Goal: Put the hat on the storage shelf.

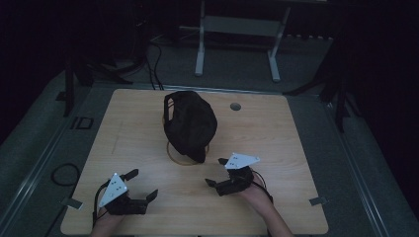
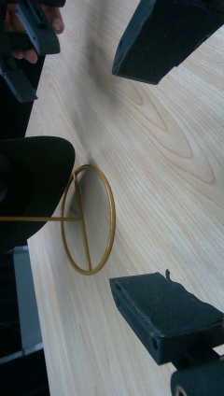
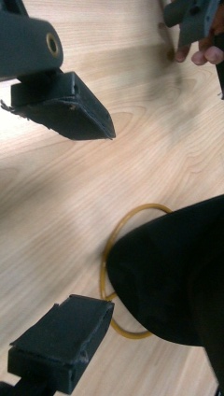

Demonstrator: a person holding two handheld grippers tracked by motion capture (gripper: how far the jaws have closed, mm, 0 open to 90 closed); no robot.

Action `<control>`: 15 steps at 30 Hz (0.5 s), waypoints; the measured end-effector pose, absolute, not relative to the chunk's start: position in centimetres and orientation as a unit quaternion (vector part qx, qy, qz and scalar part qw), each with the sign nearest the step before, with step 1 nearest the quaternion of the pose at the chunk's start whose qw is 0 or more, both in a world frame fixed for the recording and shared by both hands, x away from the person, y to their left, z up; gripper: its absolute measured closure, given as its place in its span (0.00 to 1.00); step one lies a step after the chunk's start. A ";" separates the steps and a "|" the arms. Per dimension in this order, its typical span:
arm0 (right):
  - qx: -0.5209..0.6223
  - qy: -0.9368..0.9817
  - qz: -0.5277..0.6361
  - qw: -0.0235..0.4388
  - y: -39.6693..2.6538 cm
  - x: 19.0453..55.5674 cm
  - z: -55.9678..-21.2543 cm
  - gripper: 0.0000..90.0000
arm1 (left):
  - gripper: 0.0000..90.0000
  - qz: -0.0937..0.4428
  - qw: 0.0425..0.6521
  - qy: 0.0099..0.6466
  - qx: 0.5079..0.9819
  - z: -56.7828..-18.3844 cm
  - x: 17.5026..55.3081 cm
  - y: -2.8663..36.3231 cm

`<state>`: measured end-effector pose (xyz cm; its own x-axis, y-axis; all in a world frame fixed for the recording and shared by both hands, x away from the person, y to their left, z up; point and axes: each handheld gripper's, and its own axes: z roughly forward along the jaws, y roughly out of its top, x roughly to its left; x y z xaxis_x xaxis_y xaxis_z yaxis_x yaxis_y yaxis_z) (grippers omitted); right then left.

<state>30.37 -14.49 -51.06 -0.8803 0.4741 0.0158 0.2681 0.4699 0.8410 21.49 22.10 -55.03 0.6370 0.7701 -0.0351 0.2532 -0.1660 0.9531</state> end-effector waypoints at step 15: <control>0.219 0.851 0.463 0.114 -17.1 29.3 -53.0 0.16 | 0.03 0.241 0.533 0.354 0.730 -55.4 21.6 21.9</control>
<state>29.34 -17.12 -52.99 -0.8784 0.4778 0.0095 0.2675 0.4751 0.8383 21.62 21.88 -55.43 0.6332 0.7735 -0.0253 0.2603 -0.1821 0.9482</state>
